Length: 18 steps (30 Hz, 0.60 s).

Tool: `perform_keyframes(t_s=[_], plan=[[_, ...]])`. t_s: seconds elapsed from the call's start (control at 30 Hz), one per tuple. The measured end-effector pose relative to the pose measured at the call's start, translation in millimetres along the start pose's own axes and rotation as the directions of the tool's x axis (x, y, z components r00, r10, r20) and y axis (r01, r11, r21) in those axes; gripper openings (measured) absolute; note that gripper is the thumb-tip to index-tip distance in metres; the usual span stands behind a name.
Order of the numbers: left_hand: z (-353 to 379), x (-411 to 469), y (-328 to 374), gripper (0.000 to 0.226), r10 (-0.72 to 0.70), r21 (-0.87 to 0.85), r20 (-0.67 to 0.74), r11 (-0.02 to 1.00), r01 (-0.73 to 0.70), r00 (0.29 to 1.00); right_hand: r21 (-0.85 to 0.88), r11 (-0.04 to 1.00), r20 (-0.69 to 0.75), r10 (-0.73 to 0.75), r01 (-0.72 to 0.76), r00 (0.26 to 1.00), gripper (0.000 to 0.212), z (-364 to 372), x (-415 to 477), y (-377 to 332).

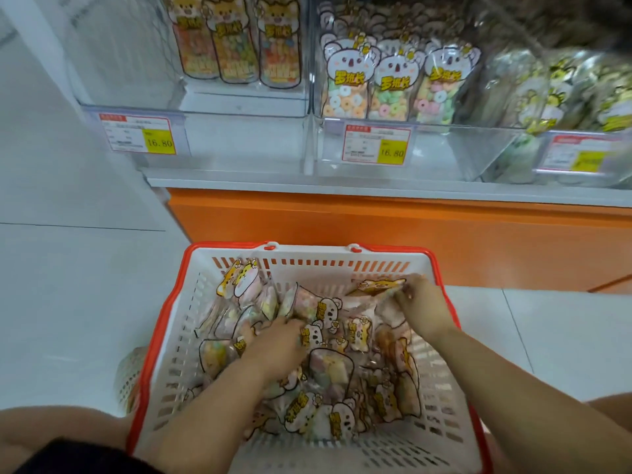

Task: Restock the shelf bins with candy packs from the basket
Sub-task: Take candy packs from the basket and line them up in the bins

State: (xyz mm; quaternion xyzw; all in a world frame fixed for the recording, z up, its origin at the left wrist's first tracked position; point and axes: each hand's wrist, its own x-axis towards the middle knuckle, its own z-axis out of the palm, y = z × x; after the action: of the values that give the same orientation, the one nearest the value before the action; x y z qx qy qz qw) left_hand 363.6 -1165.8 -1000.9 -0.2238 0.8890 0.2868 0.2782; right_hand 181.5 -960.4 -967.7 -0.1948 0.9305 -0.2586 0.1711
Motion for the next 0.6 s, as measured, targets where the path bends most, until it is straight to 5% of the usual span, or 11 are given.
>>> perform_keyframes(t_s=[0.1,0.2,0.3,0.47,0.6], plan=[[-35.8,-24.9,26.8,0.046,-0.035,-0.474,0.064,0.878,0.061,0.997,0.067,0.987,-0.073,-0.143,0.148,0.987,0.032,-25.1,-17.0,-21.1],[-73.3,-60.6,48.6,0.068,0.039,-0.835,0.29,0.499,0.233,0.956,0.083,0.906,-0.228,-0.387,0.414,0.893,0.054,-52.8,-42.9,-57.4],[-96.7,-92.5,65.0,0.08,0.217,-0.942,0.274,0.256,0.216,0.937,0.064,0.799,-0.315,-0.552,0.598,0.772,0.042,-77.5,-65.1,-88.5],[-115.2,-140.2,98.0,0.075,0.258,-0.998,0.057,-0.016,0.064,0.964,-0.146,0.609,-0.353,-0.768,0.78,0.534,0.037,-108.7,-89.1,-123.8],[-130.9,-164.5,105.3,0.035,0.231,-0.992,-0.044,-0.123,-0.016,0.972,-0.098,0.581,-0.372,-0.774,0.808,0.512,0.041,-123.3,-100.4,-142.7]])
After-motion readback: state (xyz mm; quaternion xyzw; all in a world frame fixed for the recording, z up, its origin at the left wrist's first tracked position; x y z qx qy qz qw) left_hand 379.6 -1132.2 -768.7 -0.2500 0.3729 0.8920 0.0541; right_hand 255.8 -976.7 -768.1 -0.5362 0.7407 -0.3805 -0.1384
